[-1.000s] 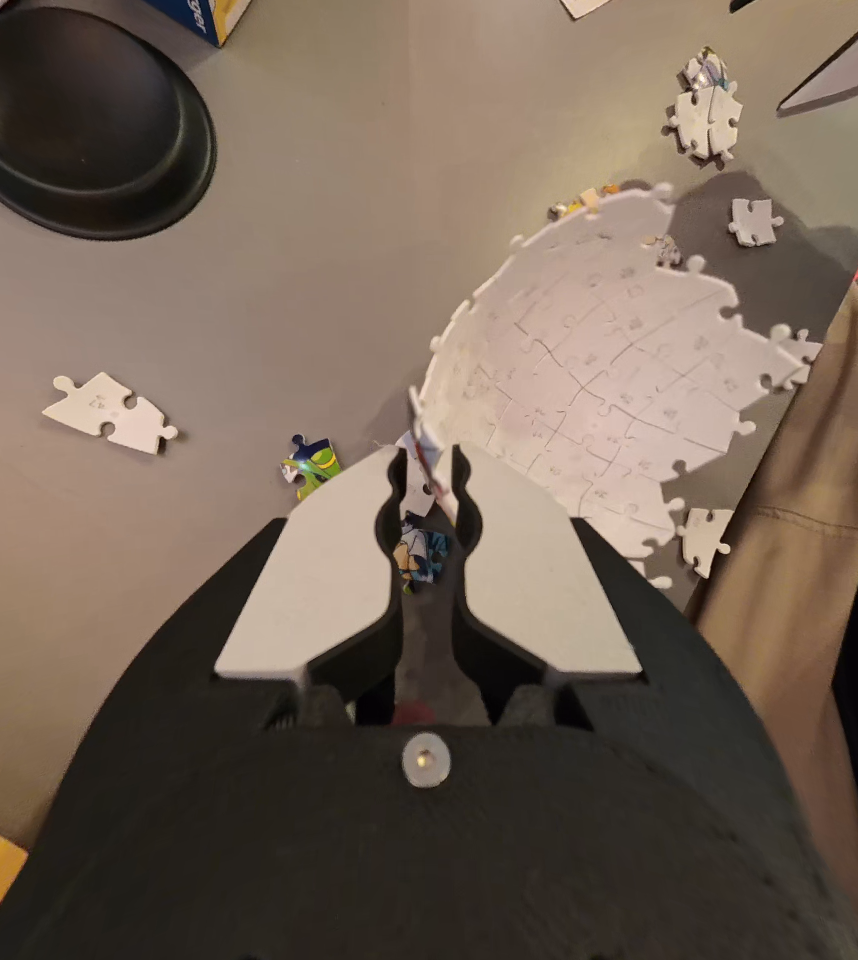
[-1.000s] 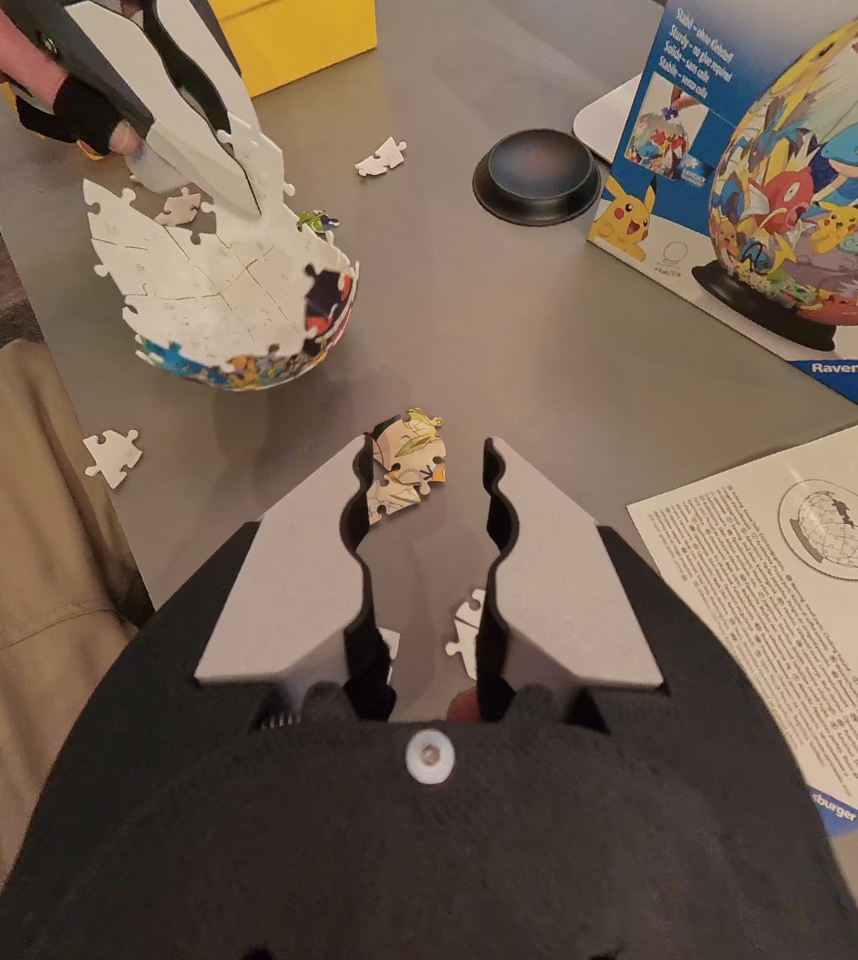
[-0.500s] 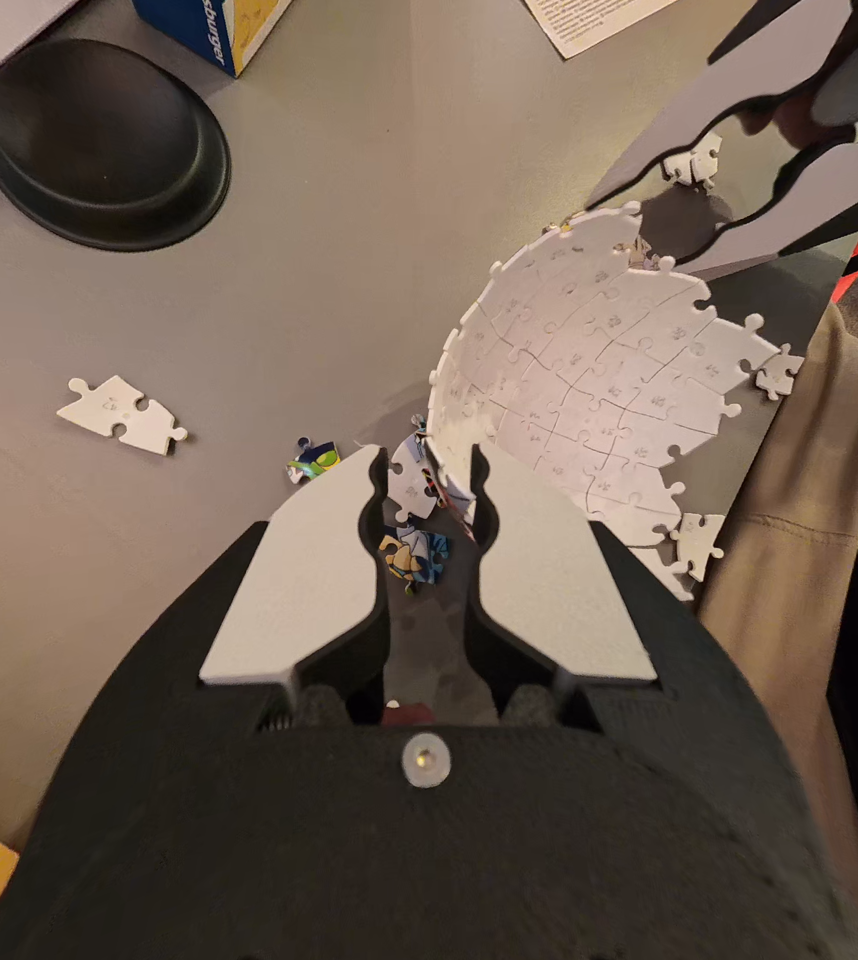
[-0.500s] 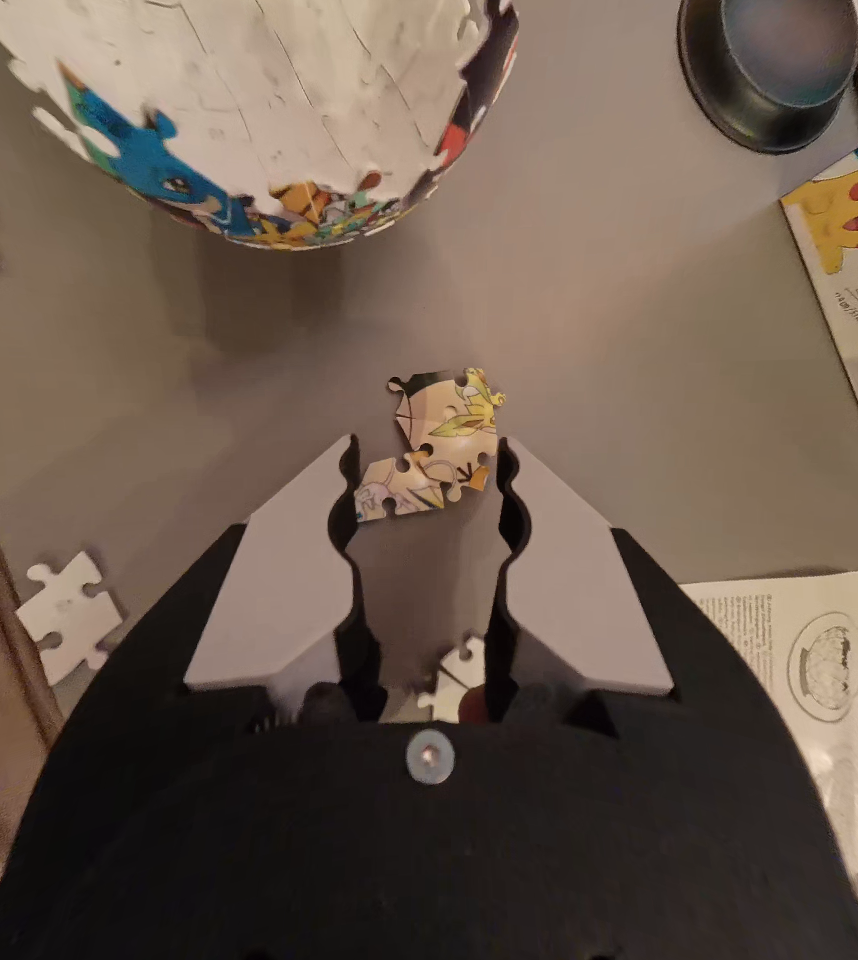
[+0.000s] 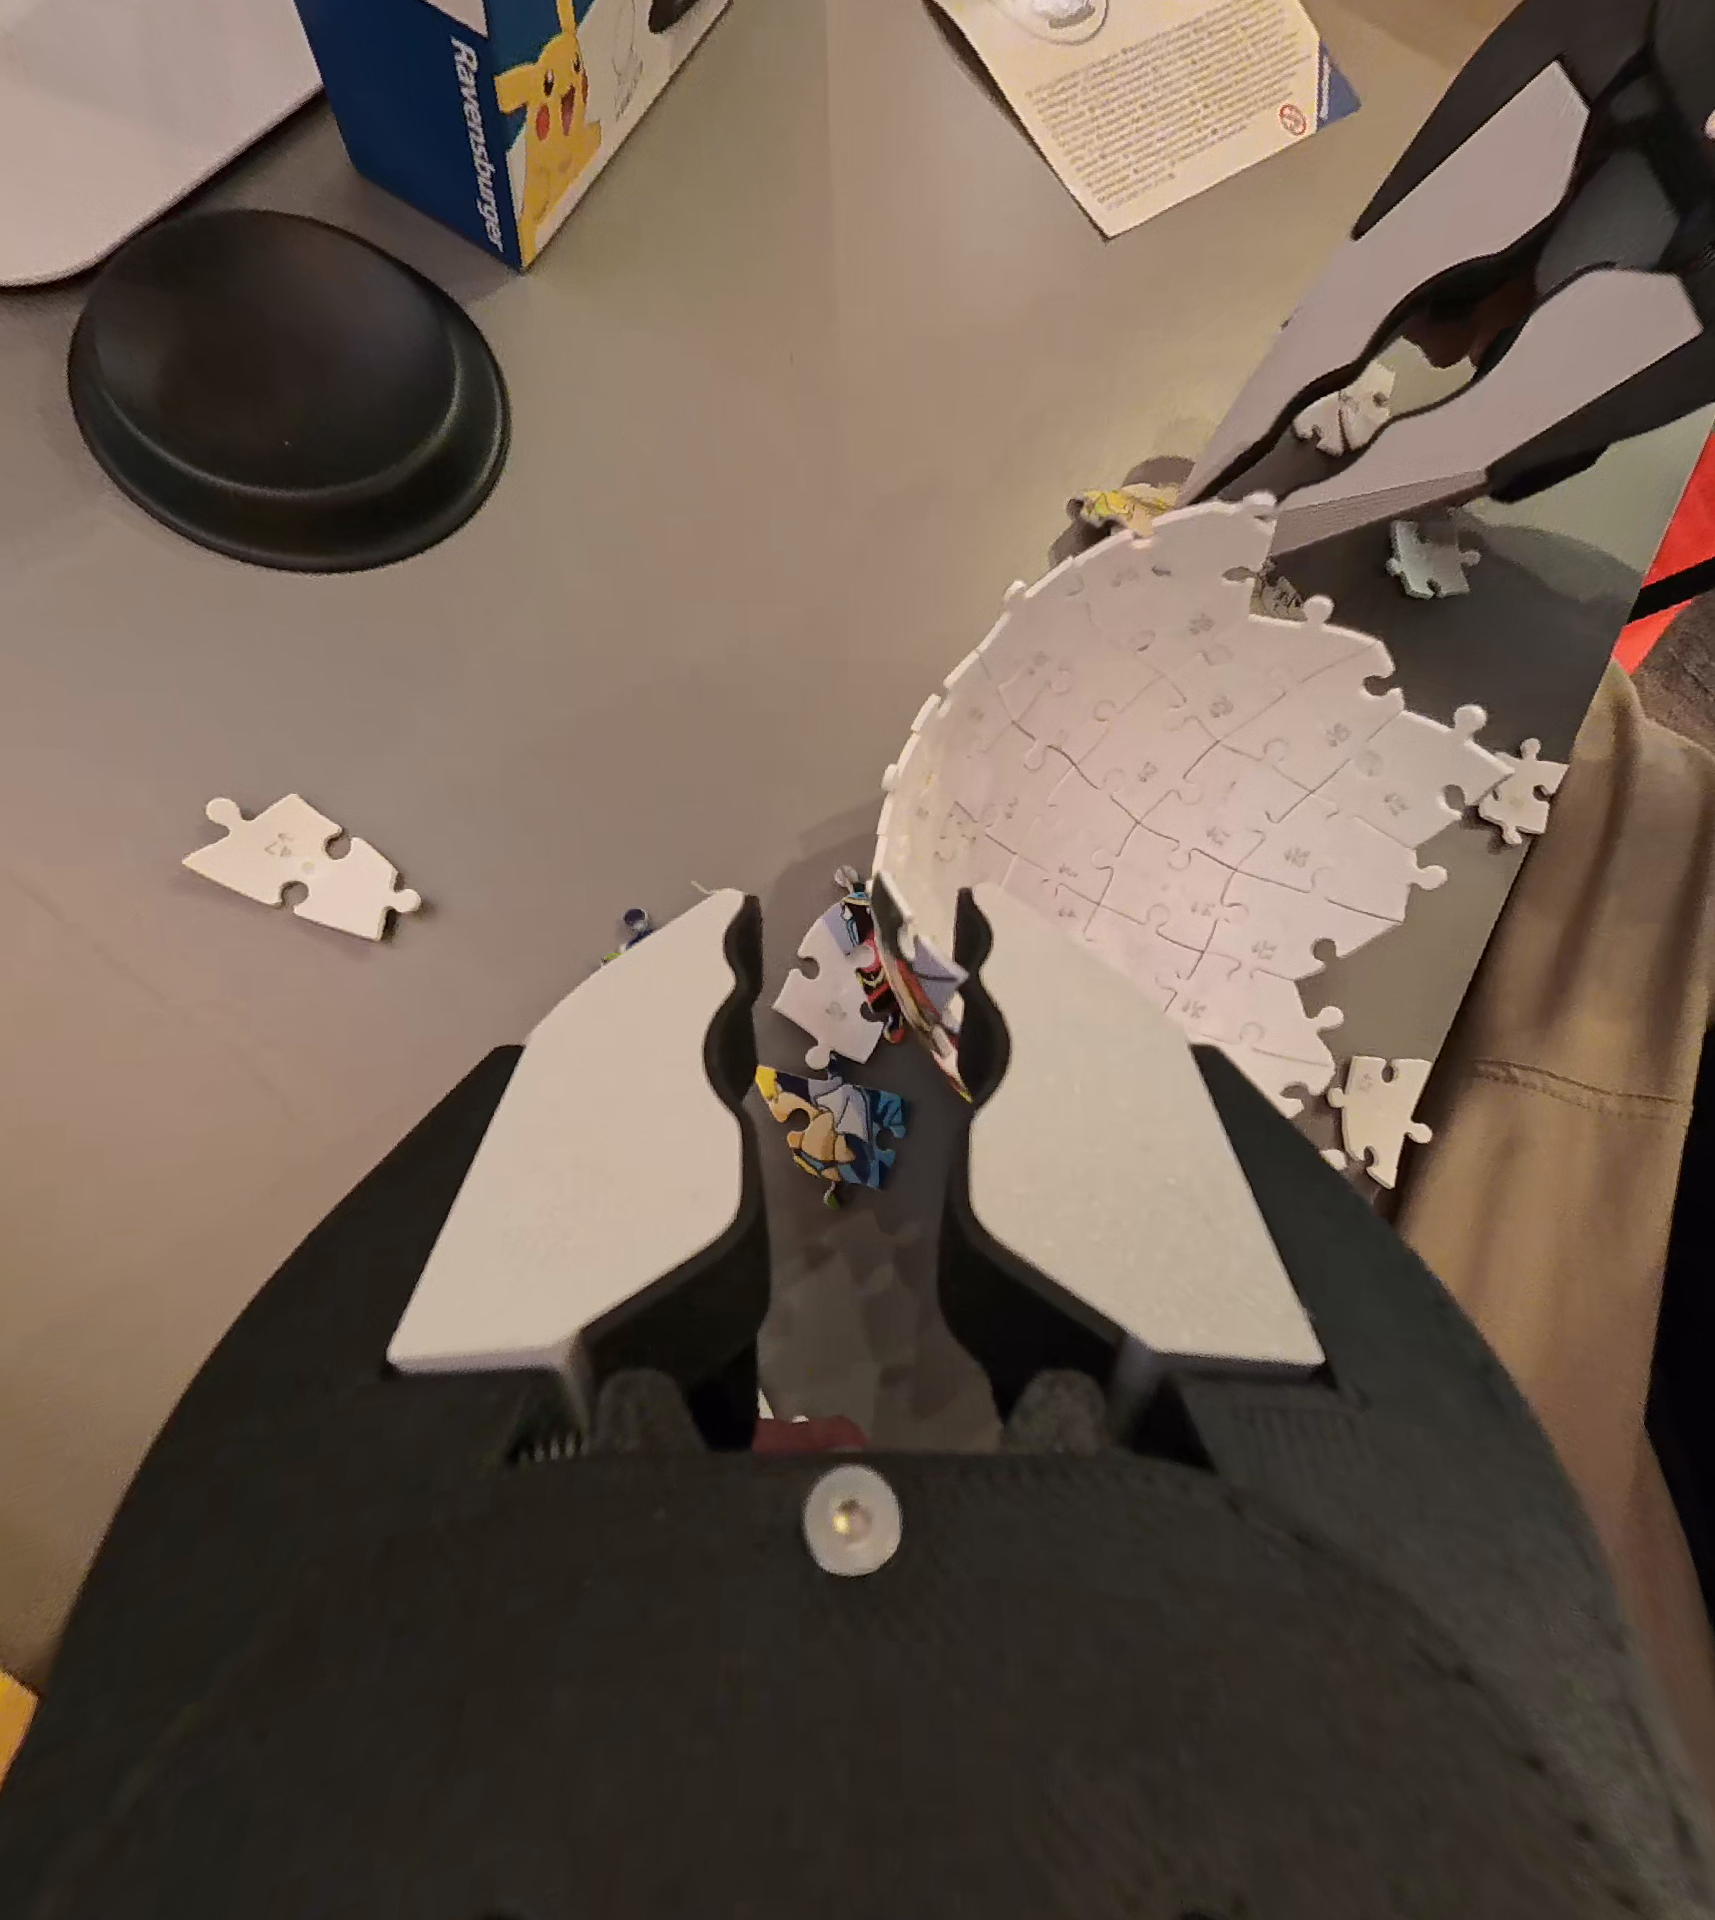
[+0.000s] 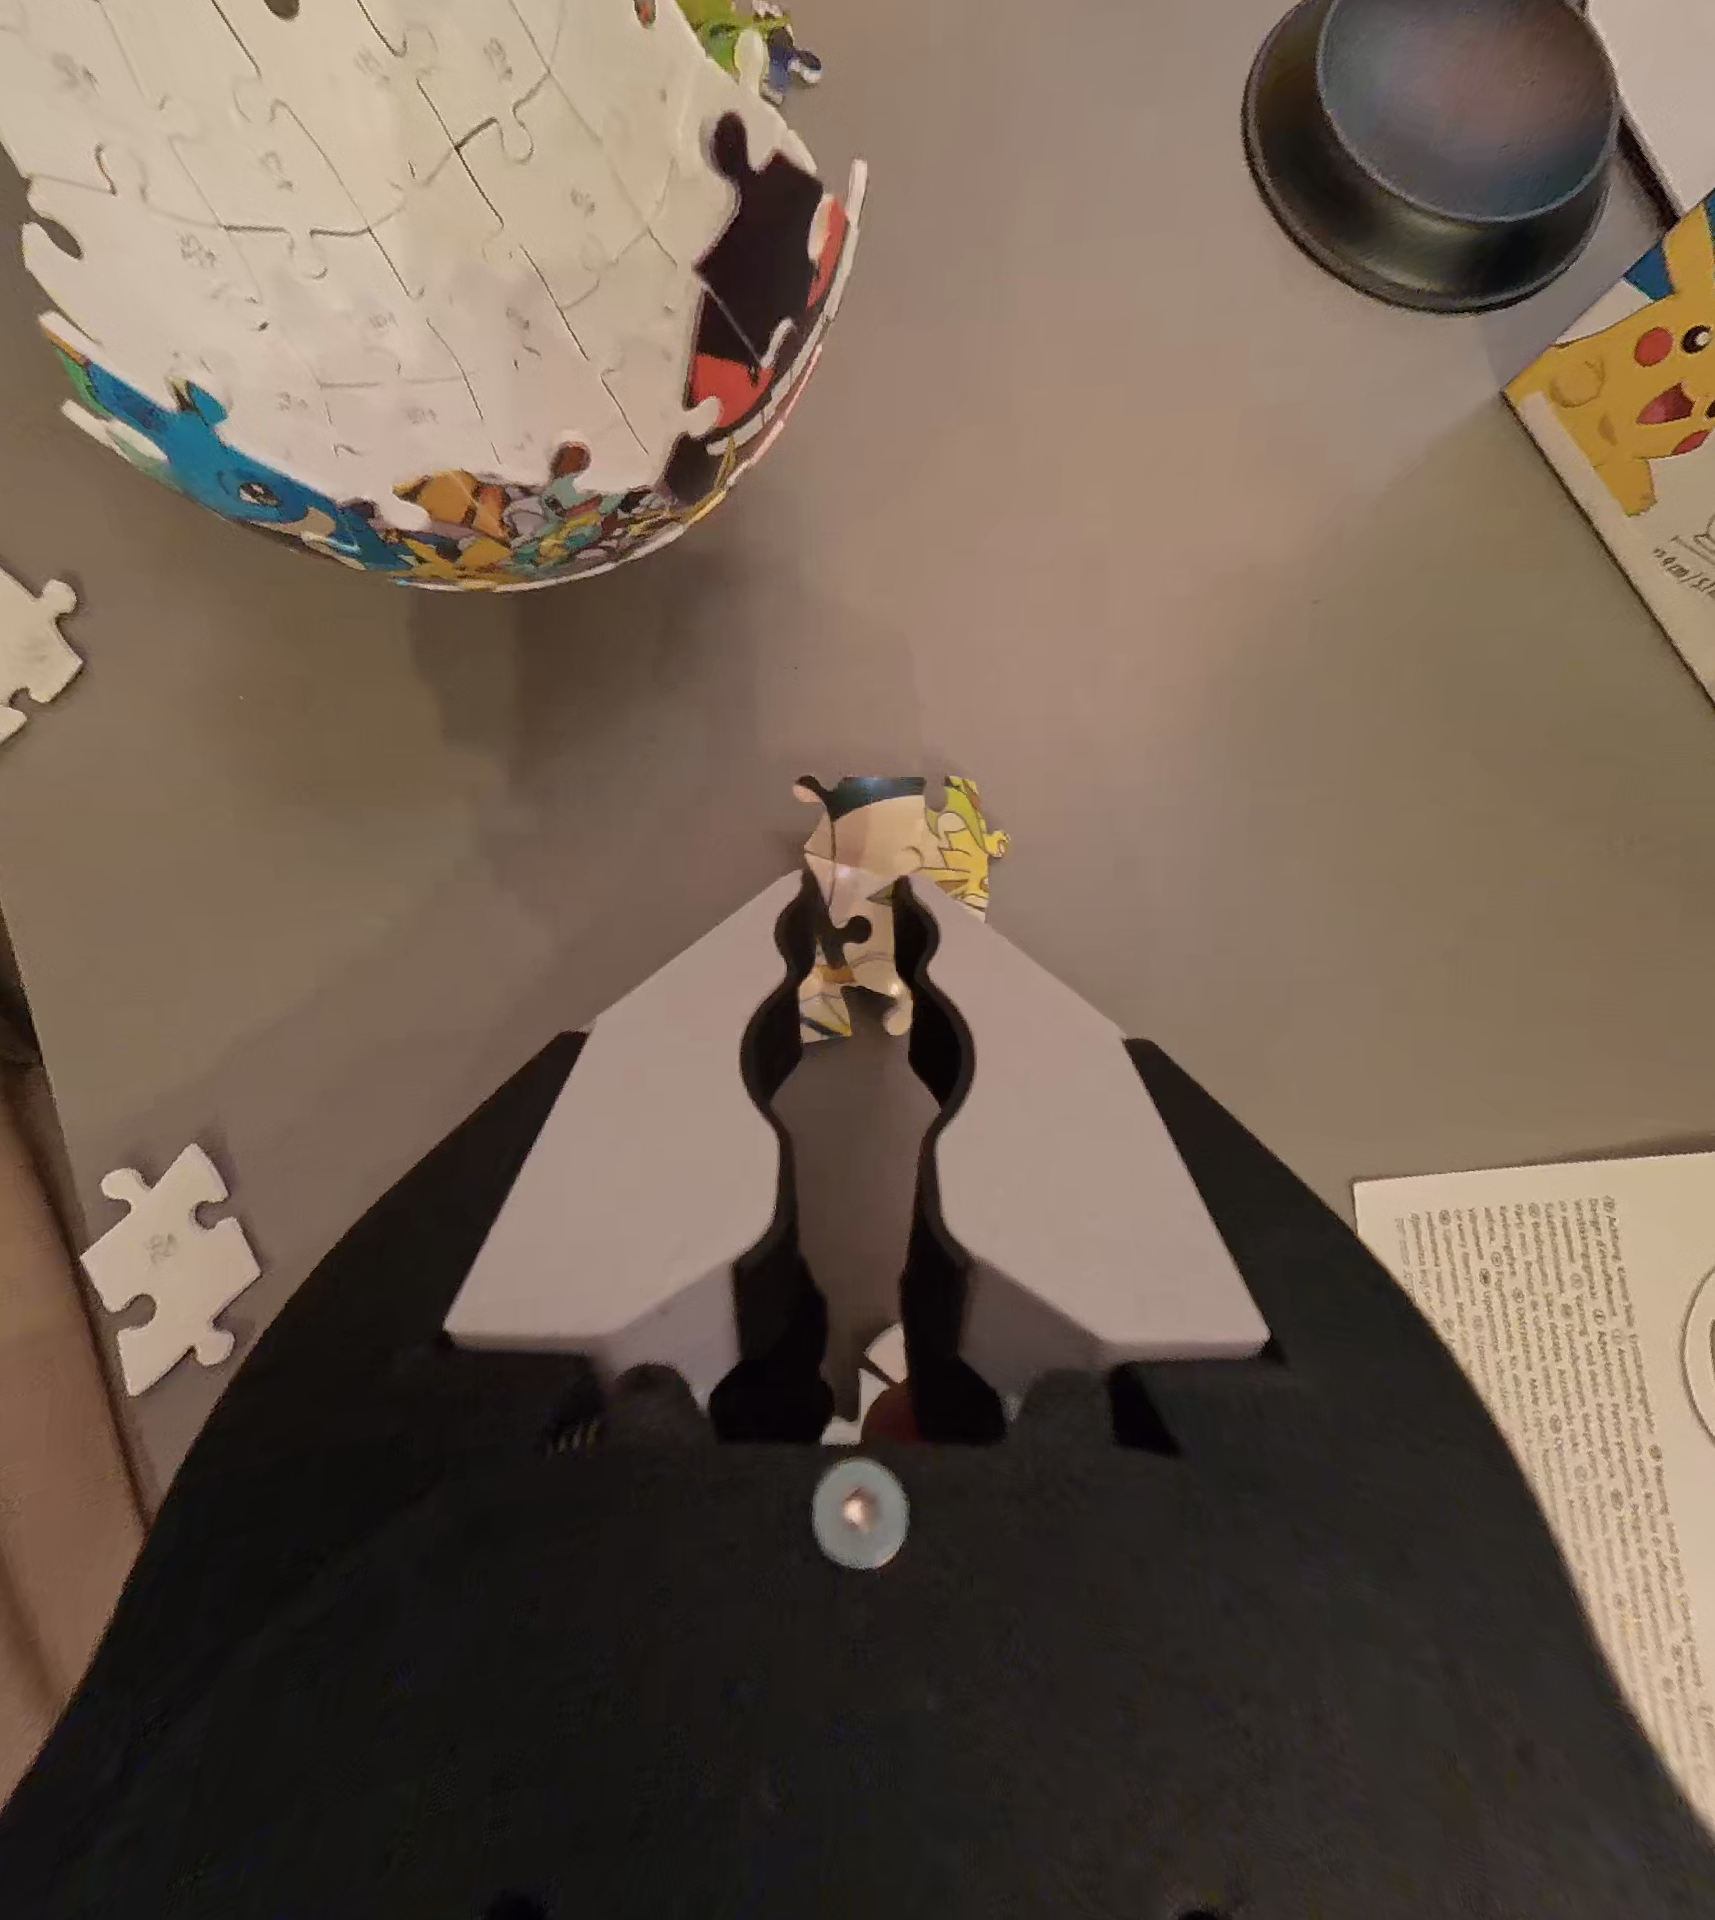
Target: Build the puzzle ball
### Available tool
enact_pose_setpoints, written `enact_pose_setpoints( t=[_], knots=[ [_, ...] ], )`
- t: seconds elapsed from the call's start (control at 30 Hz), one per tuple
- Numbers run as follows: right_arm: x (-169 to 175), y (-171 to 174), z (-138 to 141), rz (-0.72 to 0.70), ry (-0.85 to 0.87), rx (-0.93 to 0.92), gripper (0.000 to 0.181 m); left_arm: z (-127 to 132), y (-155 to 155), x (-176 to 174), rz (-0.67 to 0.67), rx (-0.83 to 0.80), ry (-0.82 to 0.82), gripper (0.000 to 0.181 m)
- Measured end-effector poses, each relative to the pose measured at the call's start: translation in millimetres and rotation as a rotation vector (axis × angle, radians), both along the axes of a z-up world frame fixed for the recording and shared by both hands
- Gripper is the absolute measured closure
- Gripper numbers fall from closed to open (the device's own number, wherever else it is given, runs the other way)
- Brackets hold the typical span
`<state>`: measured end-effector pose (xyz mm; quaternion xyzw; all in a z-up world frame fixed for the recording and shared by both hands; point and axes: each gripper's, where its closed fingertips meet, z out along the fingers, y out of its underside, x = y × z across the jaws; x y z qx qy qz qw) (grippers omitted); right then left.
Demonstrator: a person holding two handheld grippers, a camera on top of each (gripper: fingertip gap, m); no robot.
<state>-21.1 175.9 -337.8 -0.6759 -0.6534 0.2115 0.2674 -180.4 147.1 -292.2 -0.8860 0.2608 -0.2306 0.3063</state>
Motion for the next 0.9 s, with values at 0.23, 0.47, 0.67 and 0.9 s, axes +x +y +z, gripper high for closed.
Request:
enact_pose_setpoints(
  t=[0.23,0.47,0.67,0.9],
  knots=[
    [4,5,14,-0.037,0.070,-0.073,0.178,3,1,-3,0.009,0.013,-0.005,0.147],
    [24,33,34,-0.203,0.222,-0.334,0.181,4,1,-5,0.014,0.017,-0.012,0.147],
    [38,48,21,-0.266,0.218,-0.442,0.181,0,-1,-6,0.010,-0.003,-0.017,0.145],
    [31,48,21,-0.229,0.213,-0.442,0.181,0,-5,-7,0.001,-0.023,-0.053,0.137]
  ],
)
